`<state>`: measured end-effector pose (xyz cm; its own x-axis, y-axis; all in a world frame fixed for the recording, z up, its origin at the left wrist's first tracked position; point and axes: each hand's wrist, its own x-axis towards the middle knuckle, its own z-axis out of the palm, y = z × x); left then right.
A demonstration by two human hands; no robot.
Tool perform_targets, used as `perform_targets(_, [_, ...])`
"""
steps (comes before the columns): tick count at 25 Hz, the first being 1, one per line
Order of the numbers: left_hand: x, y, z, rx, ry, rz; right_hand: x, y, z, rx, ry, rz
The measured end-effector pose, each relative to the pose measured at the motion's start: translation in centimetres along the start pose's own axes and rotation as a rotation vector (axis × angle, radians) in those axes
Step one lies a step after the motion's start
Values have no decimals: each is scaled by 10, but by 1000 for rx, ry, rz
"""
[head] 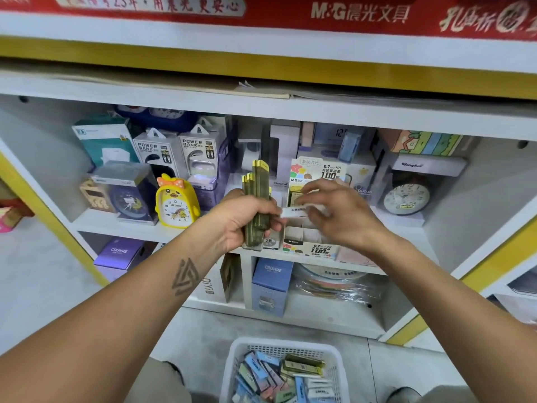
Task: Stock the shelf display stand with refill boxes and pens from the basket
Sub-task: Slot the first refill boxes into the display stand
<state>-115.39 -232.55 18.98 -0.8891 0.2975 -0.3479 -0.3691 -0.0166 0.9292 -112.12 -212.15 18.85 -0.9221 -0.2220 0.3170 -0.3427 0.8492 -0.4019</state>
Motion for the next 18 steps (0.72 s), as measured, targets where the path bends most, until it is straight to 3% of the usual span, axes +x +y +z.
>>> perform_targets(2, [-2,1,-4,41,50,37,2,-8,5,-277,-79,-219])
perform_targets(4, [-5,3,-10,48,66,45,9,-18,14,-197,-143,-240])
perform_targets(12, [-9,10,-72,-74,211,-54,41,-48,49,592,17,263])
perform_targets(18, [-13,6,-105,-35,262,-62,52,-60,65,558,47,299])
